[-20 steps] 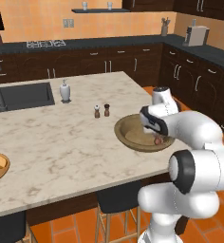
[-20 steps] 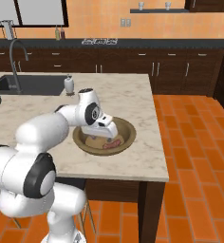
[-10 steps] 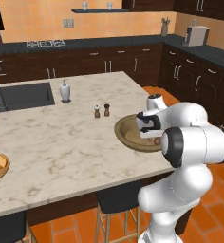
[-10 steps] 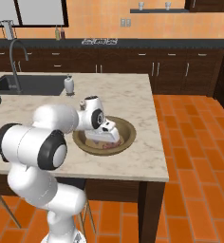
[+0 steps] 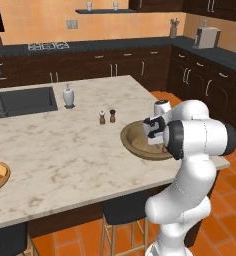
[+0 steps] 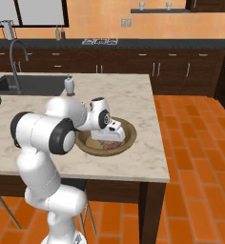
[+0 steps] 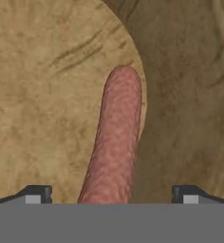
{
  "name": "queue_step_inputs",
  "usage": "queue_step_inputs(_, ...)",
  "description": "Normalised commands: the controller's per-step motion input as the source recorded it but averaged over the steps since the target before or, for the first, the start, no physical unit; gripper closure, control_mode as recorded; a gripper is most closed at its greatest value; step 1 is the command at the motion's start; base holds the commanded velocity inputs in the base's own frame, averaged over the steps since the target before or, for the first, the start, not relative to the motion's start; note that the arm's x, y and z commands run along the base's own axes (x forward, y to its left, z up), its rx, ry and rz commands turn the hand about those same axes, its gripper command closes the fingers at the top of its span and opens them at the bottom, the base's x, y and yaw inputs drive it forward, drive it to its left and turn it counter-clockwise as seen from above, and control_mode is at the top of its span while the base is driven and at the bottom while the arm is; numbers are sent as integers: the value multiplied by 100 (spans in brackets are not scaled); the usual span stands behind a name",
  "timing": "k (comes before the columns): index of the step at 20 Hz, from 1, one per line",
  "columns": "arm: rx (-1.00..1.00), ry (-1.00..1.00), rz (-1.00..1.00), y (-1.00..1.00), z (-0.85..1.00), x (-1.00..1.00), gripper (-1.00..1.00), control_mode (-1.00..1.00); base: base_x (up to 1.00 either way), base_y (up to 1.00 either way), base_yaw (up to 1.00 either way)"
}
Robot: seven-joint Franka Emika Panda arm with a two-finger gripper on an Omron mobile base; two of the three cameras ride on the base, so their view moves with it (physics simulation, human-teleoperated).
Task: Place one bun and one sausage from the bowl on each plate.
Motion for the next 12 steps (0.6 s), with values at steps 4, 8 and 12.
queue_step_inputs(4,0,2,4,0,-40,0,-100,-100,0,0,0)
queue_step_inputs(8,0,0,8,2,-29,2,-100,-100,0,0,0)
queue_step_inputs(12,0,0,6,0,-33,0,100,-100,0,0,0)
